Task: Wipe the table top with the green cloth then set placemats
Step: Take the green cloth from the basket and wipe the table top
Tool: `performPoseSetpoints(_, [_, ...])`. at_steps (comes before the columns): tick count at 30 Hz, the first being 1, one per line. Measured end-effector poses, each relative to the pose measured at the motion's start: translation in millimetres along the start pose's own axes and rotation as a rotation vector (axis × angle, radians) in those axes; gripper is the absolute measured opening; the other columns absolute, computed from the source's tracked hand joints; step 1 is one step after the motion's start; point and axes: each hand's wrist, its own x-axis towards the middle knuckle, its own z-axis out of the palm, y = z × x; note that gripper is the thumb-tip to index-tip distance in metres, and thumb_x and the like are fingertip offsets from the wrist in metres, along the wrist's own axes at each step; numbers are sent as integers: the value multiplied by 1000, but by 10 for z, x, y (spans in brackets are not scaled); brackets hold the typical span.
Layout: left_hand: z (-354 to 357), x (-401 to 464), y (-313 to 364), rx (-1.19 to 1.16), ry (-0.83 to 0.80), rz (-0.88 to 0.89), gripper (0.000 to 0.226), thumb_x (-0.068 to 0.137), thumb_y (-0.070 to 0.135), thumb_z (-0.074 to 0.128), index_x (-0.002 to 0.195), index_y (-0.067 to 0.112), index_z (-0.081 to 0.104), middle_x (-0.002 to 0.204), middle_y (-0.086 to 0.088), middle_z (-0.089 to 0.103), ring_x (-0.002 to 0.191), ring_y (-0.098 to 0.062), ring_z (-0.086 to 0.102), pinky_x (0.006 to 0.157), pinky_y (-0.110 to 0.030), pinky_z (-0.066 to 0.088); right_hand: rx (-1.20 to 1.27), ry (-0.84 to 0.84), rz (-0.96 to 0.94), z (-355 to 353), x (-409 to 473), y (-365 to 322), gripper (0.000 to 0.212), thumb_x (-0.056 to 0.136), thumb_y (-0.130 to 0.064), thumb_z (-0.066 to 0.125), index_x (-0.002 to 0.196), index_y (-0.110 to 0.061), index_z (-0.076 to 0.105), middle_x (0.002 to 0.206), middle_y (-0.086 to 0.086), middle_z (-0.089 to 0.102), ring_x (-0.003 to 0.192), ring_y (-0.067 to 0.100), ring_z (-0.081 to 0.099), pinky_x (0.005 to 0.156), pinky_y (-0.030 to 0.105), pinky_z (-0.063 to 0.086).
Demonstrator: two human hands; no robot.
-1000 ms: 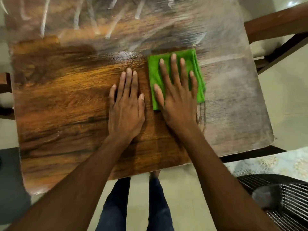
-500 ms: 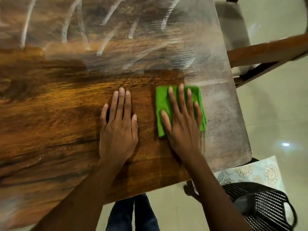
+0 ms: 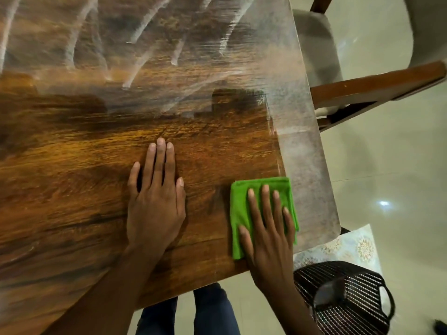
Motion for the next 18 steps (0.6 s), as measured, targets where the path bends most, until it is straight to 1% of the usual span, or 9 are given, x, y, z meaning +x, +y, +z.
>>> performPoseSetpoints(2, [-6,-3,3,6,2,-4,65,110,37,21,168,15,2,177,-4,0,163,-18,-1,130,-49,13,13,-22,7,23,-234,58,69,107,-51,35,169,-28,15,178,-1,3,164,23,5,125,58,25])
performPoseSetpoints(5, [-7,8,12,-1,9,-4,65,110,38,21,168,14,3,177,-4,2,164,-18,0,130,-50,14,25,-4,1,32,-90,65,70,107,-52,35,169,-29,13,178,-1,3,164,23,4,127,56,22])
performPoseSetpoints(8, [-12,3,20,-2,21,-10,65,110,37,22,168,14,5,177,-4,4,163,-18,2,129,-51,15,18,39,-45,20,319,11,71,108,-54,34,169,-28,10,178,1,-1,164,23,1,128,56,20])
performPoseSetpoints(11, [-21,1,44,0,51,-9,65,109,36,25,168,14,10,176,-4,7,163,-17,4,129,-51,16,44,83,-120,-59,892,-13,70,110,-54,35,169,-27,9,178,1,-4,164,21,-4,129,54,15])
performPoseSetpoints(15, [-10,3,66,33,66,-6,64,109,35,25,168,13,12,176,-5,8,163,-16,4,129,-49,16,24,171,-168,-155,1806,-76,67,110,-57,27,169,-26,15,177,4,6,164,23,3,130,51,12])
performPoseSetpoints(18, [3,-1,60,28,77,-1,63,110,34,25,168,13,13,176,-5,10,163,-15,4,129,-49,16,-14,180,-200,-173,1977,-24,67,110,-59,22,169,-26,17,177,4,10,164,23,6,130,50,13])
